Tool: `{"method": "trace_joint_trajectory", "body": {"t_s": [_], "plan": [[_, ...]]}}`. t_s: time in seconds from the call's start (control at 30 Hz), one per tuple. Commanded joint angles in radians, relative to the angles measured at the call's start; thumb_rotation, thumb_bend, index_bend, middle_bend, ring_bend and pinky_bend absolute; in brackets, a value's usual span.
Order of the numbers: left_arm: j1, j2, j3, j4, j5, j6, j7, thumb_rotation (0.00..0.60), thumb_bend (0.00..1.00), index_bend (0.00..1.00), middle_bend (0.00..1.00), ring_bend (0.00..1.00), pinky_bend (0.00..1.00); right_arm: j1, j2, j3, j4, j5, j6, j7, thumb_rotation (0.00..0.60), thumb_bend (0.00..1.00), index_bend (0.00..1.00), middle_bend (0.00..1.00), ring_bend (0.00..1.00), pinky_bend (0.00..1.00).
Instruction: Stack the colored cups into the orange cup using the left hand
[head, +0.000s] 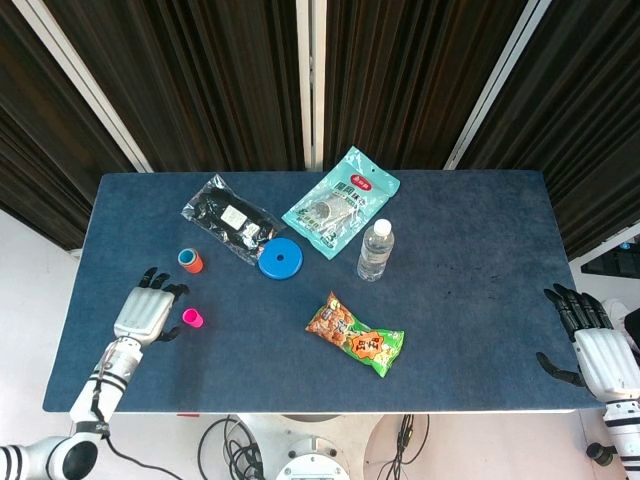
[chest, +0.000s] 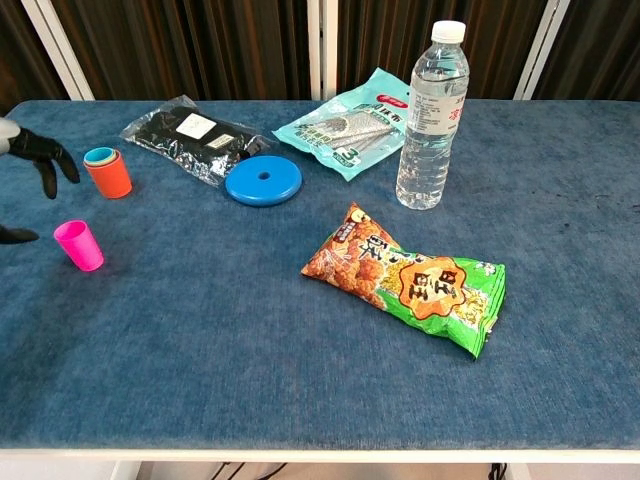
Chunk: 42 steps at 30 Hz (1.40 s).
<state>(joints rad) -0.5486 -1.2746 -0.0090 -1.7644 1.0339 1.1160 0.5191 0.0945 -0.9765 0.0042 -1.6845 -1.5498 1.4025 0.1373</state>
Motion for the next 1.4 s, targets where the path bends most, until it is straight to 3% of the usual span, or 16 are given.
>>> {"method": "trace_joint_trajectory", "body": {"t_s": [0.03,0.67,1.4], "plan": [[0.014,-0.009,0.009,0.005,0.001,0.002,-0.014,0.6,0.21,0.28,0.35,0.11,0.05,-0.001,0.0,-0.001,0.0,-0.001,0.001,-0.001,0.6,0.21,0.0,0.0,0.0,0.0],[0.021,-0.16,-0.002,0.19,0.106,-0.003,-0.051,0.6,0.21,0.33,0.39,0.13,0.06,0.003,-0.004,0.0,0.003,0.015,-0.015,-0.005,0.6,0.21,0.0,0.0,0.0,0.0],[0.033,-0.191,-0.028,0.241,0.114,-0.002,-0.051,0.6,0.24,0.5,0.53,0.24,0.11,0.001,-0.006,-0.001,0.016,0.02,-0.019,0.007,0.6,0.21,0.0,0.0,0.0,0.0]]}}
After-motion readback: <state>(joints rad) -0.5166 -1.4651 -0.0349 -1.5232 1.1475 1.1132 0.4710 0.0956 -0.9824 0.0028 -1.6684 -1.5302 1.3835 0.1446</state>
